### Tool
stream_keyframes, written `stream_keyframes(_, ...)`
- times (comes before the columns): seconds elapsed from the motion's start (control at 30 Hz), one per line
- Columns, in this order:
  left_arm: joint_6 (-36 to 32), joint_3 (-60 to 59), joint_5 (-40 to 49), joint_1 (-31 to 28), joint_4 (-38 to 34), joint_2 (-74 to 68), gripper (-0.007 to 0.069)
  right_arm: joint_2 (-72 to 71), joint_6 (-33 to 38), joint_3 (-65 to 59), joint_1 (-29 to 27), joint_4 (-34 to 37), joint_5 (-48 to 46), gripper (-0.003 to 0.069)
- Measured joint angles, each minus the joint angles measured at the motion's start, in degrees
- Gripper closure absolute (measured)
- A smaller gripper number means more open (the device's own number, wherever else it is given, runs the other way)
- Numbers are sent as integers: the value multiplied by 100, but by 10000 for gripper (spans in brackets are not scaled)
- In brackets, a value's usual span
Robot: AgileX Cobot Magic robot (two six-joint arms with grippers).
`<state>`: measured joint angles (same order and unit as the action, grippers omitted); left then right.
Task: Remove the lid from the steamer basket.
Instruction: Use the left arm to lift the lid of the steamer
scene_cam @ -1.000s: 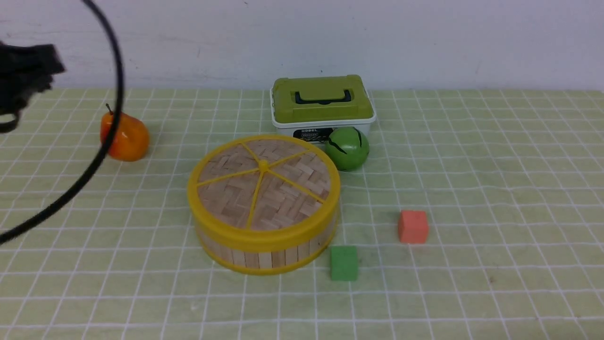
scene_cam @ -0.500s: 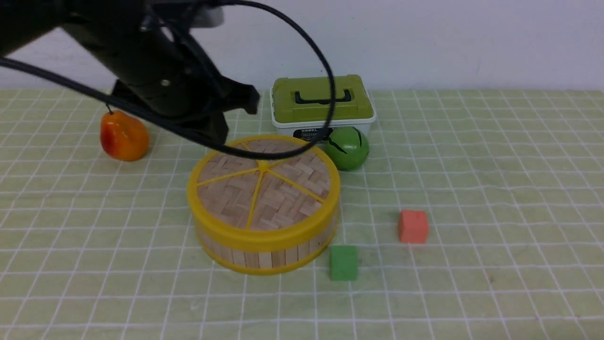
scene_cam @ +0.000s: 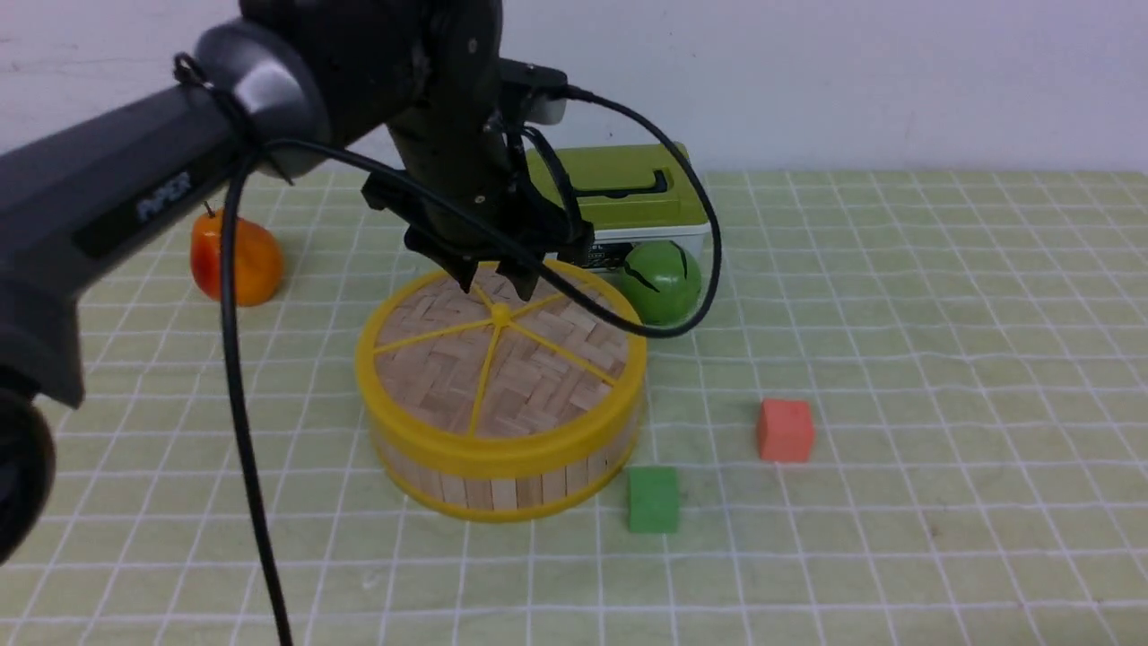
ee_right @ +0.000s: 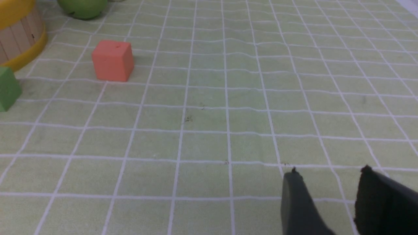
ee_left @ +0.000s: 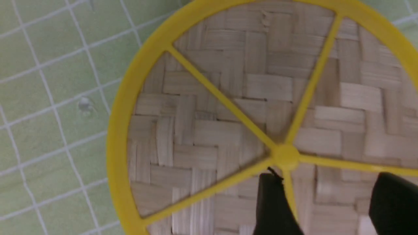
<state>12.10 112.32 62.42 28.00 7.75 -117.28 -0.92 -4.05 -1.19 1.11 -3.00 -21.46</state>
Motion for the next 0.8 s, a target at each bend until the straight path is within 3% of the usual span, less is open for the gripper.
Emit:
stream_keyframes(0.37,116,49,-20,0,99,-410,284,0,0,0,0,0,0,418)
stream_keyframes(0.5,288,49,-78,0,144,-468,341,0,0,0,0,0,0,418)
stream_keyframes(0.57,421,68,-124,0,200,-468,428,0,0,0,0,0,0,418)
stream_keyframes(0.7,592,68,-134,11,250,-468,520,0,0,0,0,0,0,418)
stream_keyframes(0.8,675,68,-134,11,285,-468,518,0,0,0,0,0,0,418)
